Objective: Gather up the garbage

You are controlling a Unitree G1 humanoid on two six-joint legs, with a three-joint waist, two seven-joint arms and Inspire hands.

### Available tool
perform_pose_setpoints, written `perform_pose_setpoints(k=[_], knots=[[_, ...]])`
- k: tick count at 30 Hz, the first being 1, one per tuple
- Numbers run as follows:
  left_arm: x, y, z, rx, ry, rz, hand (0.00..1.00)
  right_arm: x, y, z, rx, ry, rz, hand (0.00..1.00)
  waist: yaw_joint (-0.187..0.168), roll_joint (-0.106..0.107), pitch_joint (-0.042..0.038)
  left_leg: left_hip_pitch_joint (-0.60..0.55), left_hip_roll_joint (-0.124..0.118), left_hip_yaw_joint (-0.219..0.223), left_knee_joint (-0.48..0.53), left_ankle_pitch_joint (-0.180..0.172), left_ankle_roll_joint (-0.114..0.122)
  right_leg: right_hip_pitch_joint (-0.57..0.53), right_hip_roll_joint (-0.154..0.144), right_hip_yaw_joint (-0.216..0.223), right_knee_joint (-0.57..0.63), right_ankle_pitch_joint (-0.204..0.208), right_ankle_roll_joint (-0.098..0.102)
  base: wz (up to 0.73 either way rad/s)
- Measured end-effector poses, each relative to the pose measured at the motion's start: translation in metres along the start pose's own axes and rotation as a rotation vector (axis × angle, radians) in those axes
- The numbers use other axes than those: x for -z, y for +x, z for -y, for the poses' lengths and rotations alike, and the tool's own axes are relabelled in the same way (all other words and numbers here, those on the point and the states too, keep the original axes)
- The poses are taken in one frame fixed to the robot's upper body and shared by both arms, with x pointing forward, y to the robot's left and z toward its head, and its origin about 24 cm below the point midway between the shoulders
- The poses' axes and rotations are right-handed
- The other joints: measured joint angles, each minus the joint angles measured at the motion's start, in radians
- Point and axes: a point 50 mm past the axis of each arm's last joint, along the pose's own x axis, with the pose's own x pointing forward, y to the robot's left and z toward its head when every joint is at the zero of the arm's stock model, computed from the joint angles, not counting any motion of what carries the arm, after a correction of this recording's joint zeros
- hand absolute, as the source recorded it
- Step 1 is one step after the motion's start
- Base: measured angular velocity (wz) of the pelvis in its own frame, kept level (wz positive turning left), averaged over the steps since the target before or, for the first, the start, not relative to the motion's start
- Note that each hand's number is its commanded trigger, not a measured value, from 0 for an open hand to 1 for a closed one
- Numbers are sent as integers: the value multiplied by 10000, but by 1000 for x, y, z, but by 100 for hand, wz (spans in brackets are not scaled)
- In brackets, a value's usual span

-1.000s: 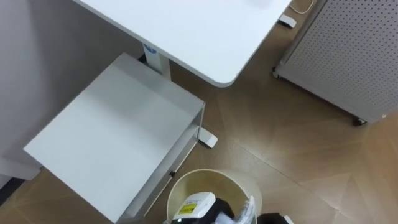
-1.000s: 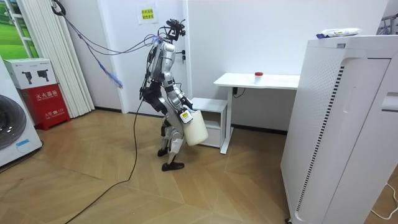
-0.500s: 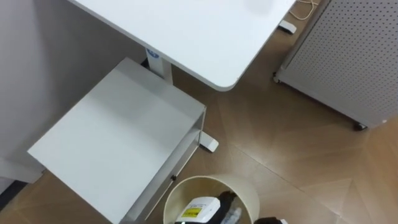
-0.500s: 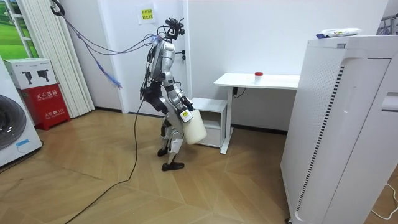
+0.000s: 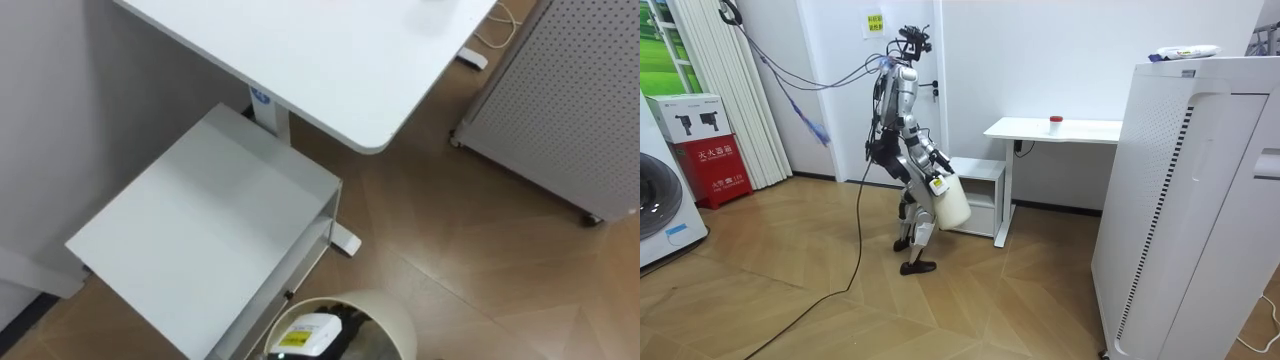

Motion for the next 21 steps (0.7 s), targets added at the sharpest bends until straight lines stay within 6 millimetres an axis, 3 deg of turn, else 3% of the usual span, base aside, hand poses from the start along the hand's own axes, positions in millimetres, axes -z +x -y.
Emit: perform_pose_setpoints(k=[7, 9, 11, 15, 17, 19, 21], knots=[[-1, -7, -13, -396, 97, 507, 0, 17, -6, 20, 548, 790, -680, 100, 198, 203, -25, 1555, -138, 203, -750, 1, -13, 1447, 95, 134, -783, 167, 179, -7], [-2, -8, -16, -622, -34, 560, 0, 23, -8, 24, 787, 1099, -828, 100, 211, 209, -25, 2075, -157, 446, -1007, -10, 5, 1807, 136, 295, -1039, 231, 279, -21], [-6, -8, -20, -776, -13, 793, 0, 26, -10, 29, 1074, 1371, -931, 100, 170, 319, -99, 2464, -180, 555, -1280, -22, 16, 2187, 213, 383, -1430, 369, 362, -28], [-12, -16, -37, -1899, -428, 1378, 0, 38, -17, 35, 1415, 1570, -1216, 100, 198, 220, -164, 3457, -196, 1239, -1874, -30, 29, 2786, 326, 820, -2002, 608, 485, -45], [-4, -24, -35, -2144, -773, 1055, 0, 41, -19, 37, 1480, 1645, -1282, 100, 220, 170, -192, 4040, -158, 1591, -2138, -66, -36, 3087, 382, 791, -2128, 732, 466, -66], [8, -33, -32, -2299, -982, 599, 0, 46, -22, 36, 1471, 1627, -1384, 100, 195, 64, -316, 4484, -144, 1818, -2311, -167, -172, 3311, 412, 599, -2284, 789, 398, -51], [13, -38, -34, -2653, -1057, 443, 0, 51, -26, 37, 1626, 1868, -1409, 100, 209, -32, -347, 4743, -55, 1990, -2387, -218, -232, 3487, 486, 488, -2424, 864, 344, -35]])
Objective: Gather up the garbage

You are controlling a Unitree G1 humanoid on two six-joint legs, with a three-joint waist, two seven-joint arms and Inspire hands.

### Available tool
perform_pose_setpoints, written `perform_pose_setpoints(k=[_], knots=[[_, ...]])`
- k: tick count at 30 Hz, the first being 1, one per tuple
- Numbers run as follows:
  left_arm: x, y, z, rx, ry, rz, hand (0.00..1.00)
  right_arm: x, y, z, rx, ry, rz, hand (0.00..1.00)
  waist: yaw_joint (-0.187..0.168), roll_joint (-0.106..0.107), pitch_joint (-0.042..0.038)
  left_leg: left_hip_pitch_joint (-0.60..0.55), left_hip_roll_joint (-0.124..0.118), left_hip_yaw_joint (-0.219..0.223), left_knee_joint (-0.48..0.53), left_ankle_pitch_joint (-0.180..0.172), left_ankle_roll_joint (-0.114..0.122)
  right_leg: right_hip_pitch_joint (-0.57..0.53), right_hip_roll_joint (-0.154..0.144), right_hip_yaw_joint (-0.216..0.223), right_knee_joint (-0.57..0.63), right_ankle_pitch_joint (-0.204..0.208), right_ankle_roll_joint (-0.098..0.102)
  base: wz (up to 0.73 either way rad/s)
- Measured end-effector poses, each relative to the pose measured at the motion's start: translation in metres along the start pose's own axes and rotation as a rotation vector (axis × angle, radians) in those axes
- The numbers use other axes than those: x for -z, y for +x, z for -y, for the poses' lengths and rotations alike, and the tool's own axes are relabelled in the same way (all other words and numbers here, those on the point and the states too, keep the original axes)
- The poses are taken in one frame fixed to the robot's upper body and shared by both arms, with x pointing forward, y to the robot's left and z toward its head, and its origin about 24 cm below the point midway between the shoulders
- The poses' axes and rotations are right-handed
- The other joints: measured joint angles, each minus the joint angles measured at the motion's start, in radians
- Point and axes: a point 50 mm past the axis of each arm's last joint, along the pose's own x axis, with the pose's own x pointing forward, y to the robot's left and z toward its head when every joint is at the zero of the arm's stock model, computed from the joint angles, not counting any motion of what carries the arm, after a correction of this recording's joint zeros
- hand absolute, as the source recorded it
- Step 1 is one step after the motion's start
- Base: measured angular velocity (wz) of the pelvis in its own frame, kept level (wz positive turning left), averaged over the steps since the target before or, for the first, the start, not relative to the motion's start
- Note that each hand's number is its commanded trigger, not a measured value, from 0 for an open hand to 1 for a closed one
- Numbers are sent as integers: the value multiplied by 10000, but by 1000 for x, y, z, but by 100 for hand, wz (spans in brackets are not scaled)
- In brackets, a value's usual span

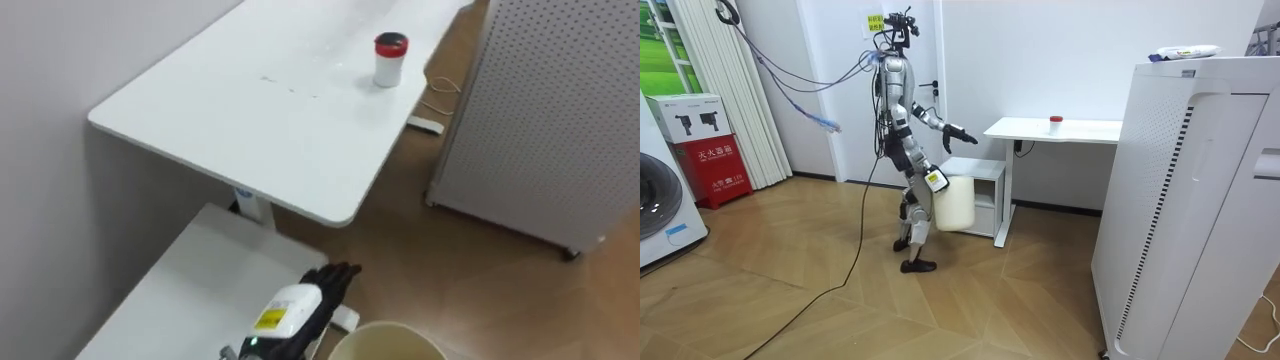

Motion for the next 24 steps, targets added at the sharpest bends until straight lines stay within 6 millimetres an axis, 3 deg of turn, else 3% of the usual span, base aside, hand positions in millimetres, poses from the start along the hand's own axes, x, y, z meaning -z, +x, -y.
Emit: perform_pose_setpoints(k=[2, 5, 7, 10, 16, 20, 24], knots=[[5, -4, -6, -499, -36, -172, 0, 1, -1, 3, 107, 2, 1, 100, 29, -8, -11, 262, 180, 251, -43, -71, -68, 209, 183, 4, -201, 166, -45, -48], [10, -6, -17, -1265, 60, -343, 0, 3, -3, 6, 186, -95, -4, 100, 229, -2, -27, 848, 421, 870, -414, -121, -157, 533, 334, -339, -693, 517, -172, -66], [12, -9, -24, -2075, 71, -462, 0, 7, -4, 8, 303, 62, -83, 100, 235, -33, -48, 1258, 396, 1171, -708, -87, -207, 745, 235, -940, -833, 664, -258, -47], [15, -13, -26, -2475, 54, -625, 0, 15, -8, 12, 446, 258, -309, 100, 239, -118, -69, 1721, 378, 1370, -937, -63, -256, 1023, 240, -1087, -895, 677, -266, -22], [3, -10, -36, -3460, -22, -101, 0, 12, -7, 10, 314, 259, -168, 100, 235, -201, -75, 2057, 425, 1502, -939, -64, -310, 1174, 293, -1222, -883, 663, -289, -14], [3, -12, -49, -4352, -48, 33, 0, 8, -7, 10, 340, 196, 74, 100, 253, -227, -60, 2220, 469, 1495, -916, -89, -395, 1205, 310, -1317, -787, 568, -430, -12], [9, -16, -59, -5131, -467, -318, 0, 15, -11, 11, 456, 219, -25, 100, 380, -260, -42, 2523, 614, 1500, -970, -169, -607, 1427, 514, -1291, -878, 474, -564, -16]])
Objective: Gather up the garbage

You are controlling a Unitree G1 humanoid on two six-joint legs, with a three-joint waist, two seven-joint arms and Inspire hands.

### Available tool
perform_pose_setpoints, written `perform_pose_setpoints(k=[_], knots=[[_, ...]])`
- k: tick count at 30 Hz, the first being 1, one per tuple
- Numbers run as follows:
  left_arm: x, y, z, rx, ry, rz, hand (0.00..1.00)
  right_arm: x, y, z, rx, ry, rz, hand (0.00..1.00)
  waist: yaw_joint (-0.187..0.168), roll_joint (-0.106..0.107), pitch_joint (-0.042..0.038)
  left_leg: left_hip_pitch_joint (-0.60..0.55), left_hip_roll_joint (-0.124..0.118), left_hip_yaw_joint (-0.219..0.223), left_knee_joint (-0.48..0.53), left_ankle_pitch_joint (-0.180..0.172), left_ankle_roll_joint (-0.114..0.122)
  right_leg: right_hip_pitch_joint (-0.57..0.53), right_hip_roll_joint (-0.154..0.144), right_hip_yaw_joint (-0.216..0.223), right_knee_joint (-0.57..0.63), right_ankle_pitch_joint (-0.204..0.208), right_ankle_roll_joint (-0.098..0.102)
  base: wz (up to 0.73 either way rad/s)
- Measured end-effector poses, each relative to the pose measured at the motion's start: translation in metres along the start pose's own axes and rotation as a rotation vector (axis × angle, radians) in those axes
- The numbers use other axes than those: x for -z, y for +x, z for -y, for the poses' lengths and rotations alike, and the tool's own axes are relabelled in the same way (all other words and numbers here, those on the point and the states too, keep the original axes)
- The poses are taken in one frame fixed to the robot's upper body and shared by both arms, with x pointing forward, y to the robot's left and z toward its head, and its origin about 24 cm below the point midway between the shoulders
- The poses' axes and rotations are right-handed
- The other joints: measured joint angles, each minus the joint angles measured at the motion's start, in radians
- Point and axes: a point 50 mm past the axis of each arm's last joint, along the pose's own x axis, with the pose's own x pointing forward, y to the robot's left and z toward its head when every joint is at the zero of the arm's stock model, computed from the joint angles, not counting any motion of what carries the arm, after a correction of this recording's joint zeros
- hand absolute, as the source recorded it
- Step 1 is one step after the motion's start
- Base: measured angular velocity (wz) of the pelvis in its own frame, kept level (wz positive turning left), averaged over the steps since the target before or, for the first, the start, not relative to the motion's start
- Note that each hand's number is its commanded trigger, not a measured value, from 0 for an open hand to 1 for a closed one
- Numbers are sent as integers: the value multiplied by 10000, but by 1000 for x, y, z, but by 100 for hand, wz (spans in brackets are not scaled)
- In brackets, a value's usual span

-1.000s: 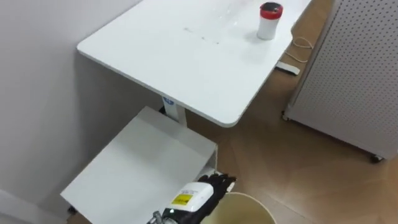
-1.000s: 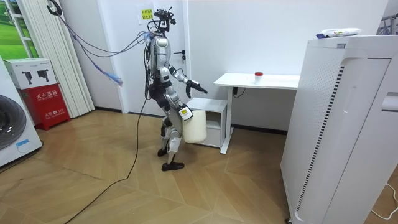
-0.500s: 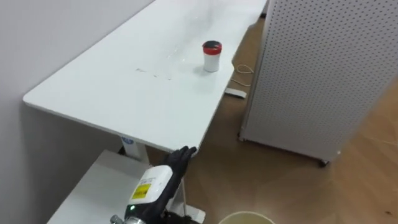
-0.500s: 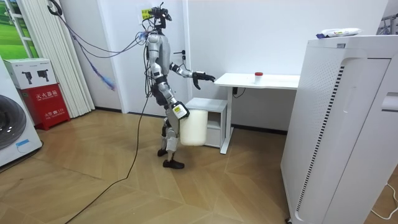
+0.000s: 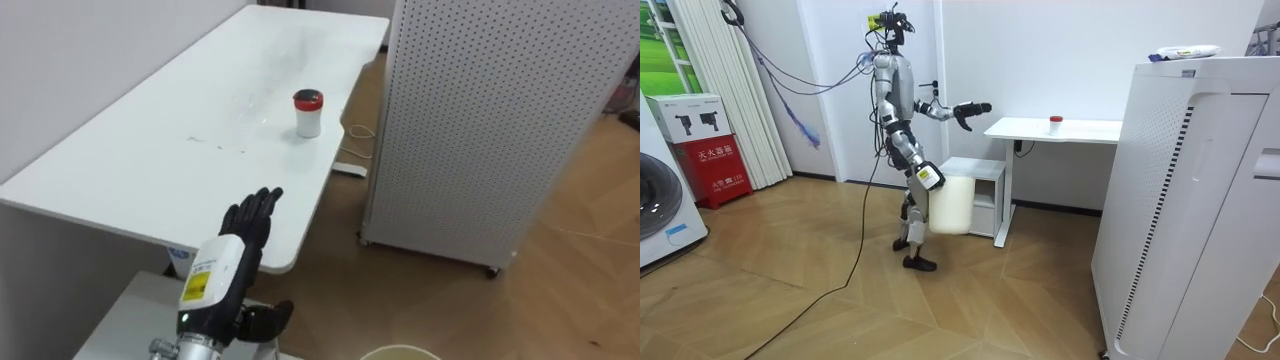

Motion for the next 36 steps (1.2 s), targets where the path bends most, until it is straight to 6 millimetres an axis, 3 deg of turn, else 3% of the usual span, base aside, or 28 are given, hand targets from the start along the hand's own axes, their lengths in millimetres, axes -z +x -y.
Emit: perform_pose_setpoints(k=[2, 3, 4, 5, 6, 7, 8, 9, 10, 11, 12, 13, 15, 17, 24, 27, 29, 31, 32, 33, 34, 36], knots=[[3, 2, -8, -469, -253, -216, 0, 2, -1, 2, 46, -25, -44, 100, 49, 2, -1, 118, -68, -117, 3, 9, -57, 7, 134, 167, -3, -32, -55, -35], [4, 3, -13, -796, -407, -340, 0, 2, -1, 2, 42, -64, -43, 100, 156, 36, -8, 189, -115, -432, -53, 6, -81, -52, 292, 423, 0, -38, -93, -68], [6, 3, -18, -1097, -599, -462, 0, 2, -1, 2, 21, -126, -29, 100, 339, 64, -15, 249, -208, -1024, -91, 4, -88, -123, 514, 838, 2, -28, -142, -114], [8, 0, -23, -1493, -825, -667, 0, 0, -1, 1, -60, -390, 48, 100, 616, 99, -48, 270, -343, -2106, -24, 12, -72, -174, 755, 1367, 23, 3, -216, -120], [9, -1, -25, -1703, -968, -779, 0, -2, -1, 0, -101, -480, 135, 100, 729, 116, -52, 231, -416, -2685, 56, 30, -41, -160, 821, 1593, 34, 43, -273, -127], [13, -6, -28, -2059, -1219, -1043, 0, -6, 0, -2, -178, -567, 327, 100, 827, 136, -67, 138, -588, -3629, 272, 76, 65, -166, 868, 1942, 28, 102, -307, -83], [14, -8, -29, -2174, -1326, -1143, 0, -8, 0, -2, -194, -556, 390, 100, 814, 124, -64, 62, -712, -4014, 387, 86, 167, -161, 904, 2189, 32, 108, -295, -74], [14, -9, -28, -2291, -1548, -1207, 0, -8, 0, -1, -124, -538, 438, 100, 844, 118, -68, -122, -1091, -4616, 138, 60, 264, -158, 933, 2558, 9, 132, -228, -47], [12, -9, -29, -2388, -1619, -1095, 0, -9, 0, 1, -79, -527, 455, 100, 887, 109, -56, -492, -1430, -4864, -436, 151, 442, -210, 952, 2814, 24, 157, -168, -51], [13, -10, -30, -2418, -1607, -1086, 0, -7, -1, 0, -97, -500, 403, 100, 922, 33, -71, -534, -1471, -4787, -380, 284, 552, -249, 946, 2948, 74, 152, -128, -55], [15, -13, -32, -2630, -1575, -1183, 0, -5, -2, -1, -193, -592, 352, 100, 976, 26, -176, -395, -1454, -4604, -595, 295, 566, -285, 1014, 2880, 97, 168, -92, -45], [16, -13, -35, -2867, -1502, -1221, 0, -4, -3, -1, -308, -626, 378, 100, 976, -5, -191, -250, -1450, -4368, -797, 313, 623, -257, 981, 2736, 62, 184, -77, -40], [20, -18, -38, -3123, -1391, -1391, 0, -4, -4, -1, -369, -644, 419, 100, 1013, 45, -157, -45, -1410, -4220, -946, 313, 630, -155, 964, 2359, -74, 251, -136, -32], [22, -20, -39, -3245, -1531, -1561, 0, -4, -4, -1, -366, -701, 421, 100, 932, 125, -114, 95, -1395, -4223, -1060, 313, 630, -38, 990, 2301, -241, 284, -143, -12], [29, -22, -40, -3564, -1946, -2104, 0, -8, -8, -8, -511, -1022, 768, 100, 894, 192, -93, 145, -1293, -3970, -961, 307, 585, -69, 1119, 2123, -326, 226, -248, -10], [37, -28, -35, -3356, -1858, -2582, 0, -11, -7, -12, -759, -1101, 881, 100, 979, 154, -32, -97, -1112, -3906, 217, 216, 440, 77, 971, 1464, -131, 22, -475, -24], [40, -29, -32, -3236, -1843, -2802, 0, -11, -7, -12, -763, -1100, 864, 100, 941, 169, 46, -713, -967, -4059, 1969, 149, 327, 90, 933, 1364, 140, -343, -625, -12], [40, -30, -32, -3293, -2038, -2907, 0, -10, -7, -11, -712, -1150, 789, 100, 960, 288, 105, -1574, -646, -4540, 4334, 447, 135, 135, 1150, 1614, 777, -846, -796, -15], [41, -30, -32, -3340, -2111, -2955, 0, -10, -7, -12, -703, -1180, 784, 100, 964, 295, 102, -1816, -642, -4720, 4840, 665, 134, 192, 1176, 1645, 919, -953, -843, -21], [41, -30, -32, -3424, -2253, -3045, 0, -9, -7, -13, -713, -1243, 763, 100, 993, 228, 129, -2257, -608, -4907, 5792, 1274, 148, 341, 1242, 1790, 1085, -1132, -923, -6], [41, -31, -31, -3486, -2453, -3115, 0, -10, -7, -12, -671, -1306, 778, 100, 909, 216, 115, -2732, -657, -5098, 6182, 1211, 279, 429, 1329, 1906, 1087, -1269, -969, 6], [38, -28, -29, -3541, -2756, -3030, 0, -10, -7, -10, -547, -1337, 773, 100, 864, 189, 129, -3607, -947, -5112, 5722, 885, 501, 481, 1307, 2008, 1083, -1416, -978, 9]])
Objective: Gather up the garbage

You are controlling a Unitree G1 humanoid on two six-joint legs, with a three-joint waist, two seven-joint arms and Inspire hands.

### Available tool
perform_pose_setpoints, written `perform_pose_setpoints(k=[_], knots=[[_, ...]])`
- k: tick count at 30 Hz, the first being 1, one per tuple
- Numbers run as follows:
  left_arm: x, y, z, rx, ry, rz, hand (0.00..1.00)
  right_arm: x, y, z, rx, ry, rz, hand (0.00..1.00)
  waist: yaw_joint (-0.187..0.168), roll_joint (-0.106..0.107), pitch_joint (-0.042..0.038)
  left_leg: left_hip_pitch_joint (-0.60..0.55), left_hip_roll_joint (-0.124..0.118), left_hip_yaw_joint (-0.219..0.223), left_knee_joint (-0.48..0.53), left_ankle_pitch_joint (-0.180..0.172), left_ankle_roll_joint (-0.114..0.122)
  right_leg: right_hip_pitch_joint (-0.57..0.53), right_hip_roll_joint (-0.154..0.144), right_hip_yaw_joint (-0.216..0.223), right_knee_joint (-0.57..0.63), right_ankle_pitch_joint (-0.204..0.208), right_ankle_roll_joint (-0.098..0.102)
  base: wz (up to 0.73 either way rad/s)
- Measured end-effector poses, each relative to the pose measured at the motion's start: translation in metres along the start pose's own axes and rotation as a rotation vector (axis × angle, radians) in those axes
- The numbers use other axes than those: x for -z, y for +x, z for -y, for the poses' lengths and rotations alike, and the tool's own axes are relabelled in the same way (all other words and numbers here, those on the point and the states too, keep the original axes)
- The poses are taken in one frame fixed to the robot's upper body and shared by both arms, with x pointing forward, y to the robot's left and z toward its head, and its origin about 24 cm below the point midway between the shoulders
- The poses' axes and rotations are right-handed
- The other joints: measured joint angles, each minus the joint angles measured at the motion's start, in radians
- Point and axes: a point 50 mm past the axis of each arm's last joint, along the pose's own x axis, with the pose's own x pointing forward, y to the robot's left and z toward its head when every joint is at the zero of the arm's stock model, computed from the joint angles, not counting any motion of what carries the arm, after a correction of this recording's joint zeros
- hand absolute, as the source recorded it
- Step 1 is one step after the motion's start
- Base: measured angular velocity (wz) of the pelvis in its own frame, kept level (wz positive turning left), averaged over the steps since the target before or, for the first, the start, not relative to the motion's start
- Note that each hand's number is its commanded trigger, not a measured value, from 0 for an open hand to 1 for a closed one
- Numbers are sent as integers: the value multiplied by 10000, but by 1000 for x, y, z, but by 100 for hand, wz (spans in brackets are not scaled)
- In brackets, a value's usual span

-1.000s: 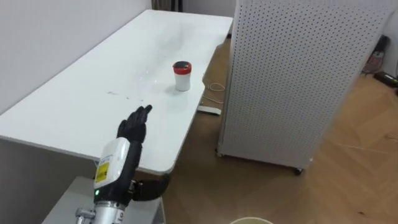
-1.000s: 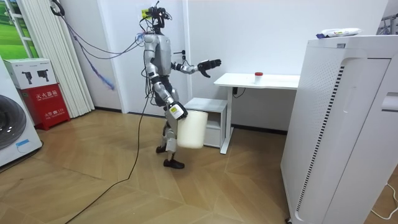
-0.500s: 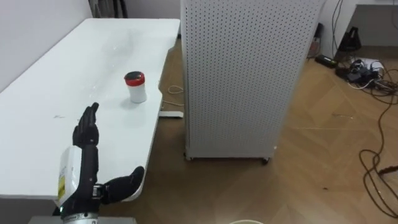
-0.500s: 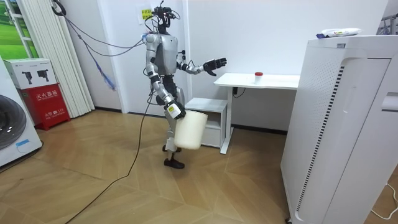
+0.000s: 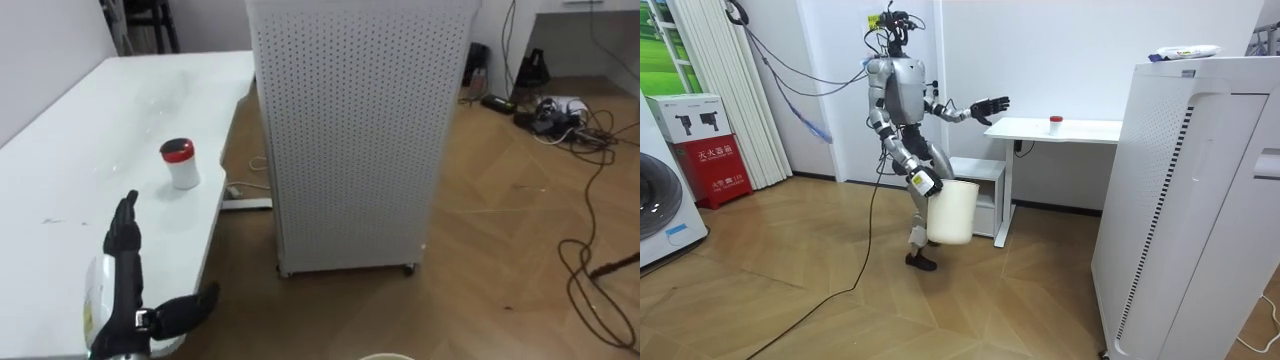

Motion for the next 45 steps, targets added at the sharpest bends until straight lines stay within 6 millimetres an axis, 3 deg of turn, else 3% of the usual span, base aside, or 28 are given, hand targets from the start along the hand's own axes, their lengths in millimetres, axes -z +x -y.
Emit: perform_pose_setpoints(k=[1, 2, 3, 4, 5, 6, 7, 8, 9, 10, 11, 12, 13, 14, 16, 17, 18, 21, 23, 24, 25, 27, 28, 30, 31, 32, 36, 45], knots=[[0, -1, 1, 34, -106, -54, 0, 1, 0, 0, 93, -23, -34, 100, 123, -74, 51, -382, -317, -21, -911, 8, -60, 136, -29, 235, -20, -83, -6, -21], [1, -2, 1, 5, -188, -126, 0, 1, 0, 0, 123, -30, -76, 100, 177, -93, 47, -543, -443, -40, -1509, 61, -143, 190, -36, 345, -34, -153, 30, -44], [1, -2, 0, -82, -254, -185, 0, 1, 0, 0, 192, -24, -95, 100, 338, -94, 44, -803, -575, -81, -2966, 259, -323, 305, -60, 399, -35, -305, 31, -42], [2, -1, -1, -145, -228, -181, 0, 2, -1, 1, 200, -61, -138, 100, 391, -80, 24, -950, -648, -149, -4513, 628, -378, 438, -80, 397, -18, -498, 20, -35], [2, -1, -2, -165, -225, -179, 0, 3, -1, 1, 187, -94, -165, 100, 412, -66, 15, -1027, -650, -143, -5120, 797, -358, 508, -85, 388, -17, -631, 61, -25], [2, -1, -3, -207, -210, -195, 0, 4, -1, 0, 129, -191, -234, 100, 425, -111, -13, -1103, -652, -133, -5876, 1354, -249, 763, -173, 391, -14, -882, 107, -26], [2, 0, -4, -231, -148, -181, 0, 5, -2, 0, 60, -284, -308, 100, 492, -201, -111, -1090, -668, -88, -6046, 1977, -172, 1036, -376, 371, -29, -1150, 219, -24], [2, 0, -4, -224, -101, -127, 0, 5, -2, 0, 54, -295, -316, 100, 493, -223, -197, -1076, -713, 46, -6022, 2306, -68, 1158, -472, 385, -52, -1259, 337, -6], [-1, 3, -3, -173, -136, 46, 0, 5, -2, 1, 77, -297, -317, 100, 480, -307, -275, -1041, -909, 345, -5896, 2692, 333, 1368, -750, 379, -57, -1497, 535, 16], [-4, 2, -1, -113, -208, 174, 0, 5, -2, 2, 123, -329, -327, 100, 477, -475, -316, -1041, -1163, 609, -5449, 2530, 766, 1541, -1101, 348, 54, -1778, 762, 18], [-4, 2, 0, -70, -209, 204, 0, 5, -2, 4, 154, -358, -315, 100, 516, -521, -317, -1096, -1249, 739, -5065, 2210, 818, 1545, -1289, 312, 232, -1854, 900, 7], [-5, 1, 2, 22, -180, 241, 0, 5, -2, 5, 167, -398, -327, 100, 623, -509, -302, -1120, -1360, 870, -4326, 1595, 960, 1496, -1601, 78, 1039, -1831, 1034, 0], [-5, 2, 2, -3, -186, 259, 0, 5, -2, 4, 203, -406, -341, 100, 643, -441, -282, -1007, -1423, 924, -3706, 927, 1058, 1317, -1897, -251, 2220, -1520, 1412, 0], [-5, 2, 1, -37, -184, 272, 0, 5, -2, 3, 211, -382, -331, 100, 632, -442, -280, -895, -1514, 938, -3520, 653, 1100, 1175, -2062, -383, 2852, -1245, 1499, 19], [-8, 6, 2, -113, -222, 398, 0, -1, 0, 2, 246, -390, -166, 100, 613, -392, -223, -213, -1832, 867, -3343, -130, 1280, 574, -2520, -491, 4980, 614, 1663, 22], [-9, 7, 2, -128, -267, 431, 0, -3, 1, 3, 265, -402, -102, 100, 601, -298, -169, -21, -1851, 782, -3386, -262, 1295, 449, -2549, -499, 5314, 1048, 1683, 12], [-12, 11, 3, -202, -337, 545, 0, -8, 3, 3, 277, -385, 86, 100, 633, -120, -94, 306, -1849, 589, -3562, -425, 1304, 55, -2617, -582, 5836, 1086, 1583, 20], [-17, 16, 2, -503, -480, 792, 0, -19, 5, 1, 183, -385, 492, 100, 648, 150, -95, 795, -1756, 90, -4277, -407, 1244, -1440, -2581, -973, 5362, -66, 1473, 32], [-18, 16, 2, -541, -512, 862, 0, -20, 6, -1, 141, -373, 542, 100, 689, 98, -96, 1063, -1654, -130, -4594, -359, 1161, -1898, -2475, -943, 3561, -177, 1472, 39], [-17, 16, 1, -546, -441, 846, 0, -19, 6, -3, 107, -343, 523, 100, 659, -9, -99, 1227, -1637, -249, -4666, -339, 1126, -1909, -2437, -1027, 1893, -34, 1500, 49], [-16, 17, -1, -540, -357, 865, 0, -16, 6, -3, 79, -422, 396, 100, 663, -152, -123, 1369, -1614, -241, -4627, -398, 1010, -1823, -2386, -1013, 406, 848, 1568, 59], [-12, 11, 1, -387, -281, 662, 0, -8, 4, -2, 115, -468, 52, 100, 752, -43, -193, 1714, -1220, -275, -4775, -467, 713, -1125, -1979, -1181, -286, 1077, 1383, 23], [-11, 10, -1, -372, -219, 639, 0, -10, 5, -4, -23, -506, 83, 100, 946, -33, -162, 1781, -999, -261, -4734, -403, 518, -653, -1709, -1202, -840, 1219, 1278, -4], [-9, 9, -2, -319, -154, 597, 0, -11, 6, -9, -219, -543, 116, 100, 938, -225, -85, 1676, -853, -271, -4877, -291, 183, -12, -1525, -987, -1557, 1345, 1260, 33], [-13, 9, 0, -200, -240, 690, 0, -11, 6, -5, -143, -555, 124, 100, 879, -159, -104, 1439, -784, -408, -5709, 66, 99, 146, -1420, -766, -1738, 1324, 1294, 54], [-14, 9, 0, -145, -254, 744, 0, -10, 5, -3, -92, -555, 55, 100, 911, -231, -125, 1431, -758, -311, -5820, 197, 282, 150, -1419, -728, -1797, 1290, 1344, 28], [-14, 4, -3, -170, -1, 790, 0, 0, 1, -3, -152, -555, -217, 100, 1474, -396, -148, 1839, -835, -164, -6077, 324, 321, 573, -1364, -1109, -2518, 1354, 1460, -8], [-11, 3, -7, -222, 351, 713, 0, -1, 1, -7, -850, -735, -199, 100, 1449, -343, -151, 2188, -837, -419, -6615, 335, 295, 992, -1320, -1561, -2848, 1360, 1470, 6]])
